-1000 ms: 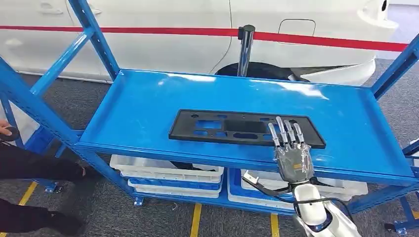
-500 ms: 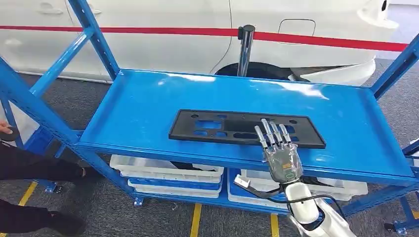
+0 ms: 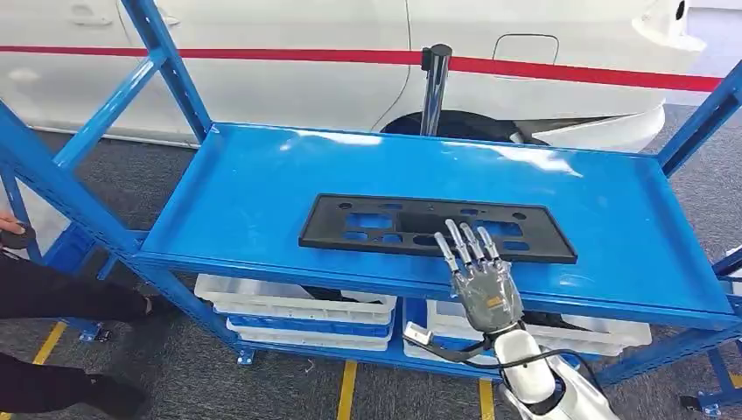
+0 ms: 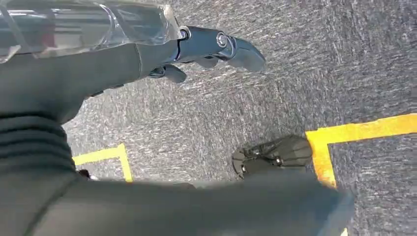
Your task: Take the parts from the cabinet and place them on the table.
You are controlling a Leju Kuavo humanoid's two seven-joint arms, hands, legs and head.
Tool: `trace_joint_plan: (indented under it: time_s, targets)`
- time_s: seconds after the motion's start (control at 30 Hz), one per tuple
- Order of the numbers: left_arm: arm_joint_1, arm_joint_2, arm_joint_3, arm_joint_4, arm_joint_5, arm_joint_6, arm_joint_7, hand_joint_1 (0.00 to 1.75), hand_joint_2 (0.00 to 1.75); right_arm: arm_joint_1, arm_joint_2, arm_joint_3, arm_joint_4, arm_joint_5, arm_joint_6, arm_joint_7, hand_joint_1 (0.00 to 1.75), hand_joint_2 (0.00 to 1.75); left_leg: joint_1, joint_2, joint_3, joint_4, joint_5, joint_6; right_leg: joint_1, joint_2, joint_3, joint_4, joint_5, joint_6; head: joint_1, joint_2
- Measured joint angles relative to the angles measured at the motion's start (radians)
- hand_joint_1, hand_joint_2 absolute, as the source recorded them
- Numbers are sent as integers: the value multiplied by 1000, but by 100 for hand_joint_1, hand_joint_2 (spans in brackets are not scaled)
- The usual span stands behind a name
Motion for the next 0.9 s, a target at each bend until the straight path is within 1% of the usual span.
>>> trace_joint_plan:
  time_s: [0.6, 0.83, 0.87, 0.9]
  targets:
    - [0, 0, 1, 0, 0, -4, -2, 0, 0, 0, 1, 7, 0, 3, 1, 8, 0, 175, 0, 0, 0, 0, 0, 0, 0, 0, 0, 0, 0, 0, 0, 0]
    - [0, 0, 11, 0, 4, -8, -3, 0, 0, 0, 6, 18, 1, 3, 4, -4, 0, 175, 0, 0, 0, 0, 0, 0, 0, 0, 0, 0, 0, 0, 0, 0]
    - [0, 0, 13, 0, 4, -8, -5, 0, 0, 0, 6, 19, 2, 3, 4, -5, 0, 175, -3, 0, -1, 3, -2, 2, -5, 0, 0, -6, 3, 2, 0, 0]
    - [-1, 0, 17, 0, 5, -8, -8, 0, 0, -3, 9, 20, 2, 3, 4, -5, 0, 175, -6, -1, 1, -3, -1, 10, -7, -1, 2, -13, 5, 7, 0, 0]
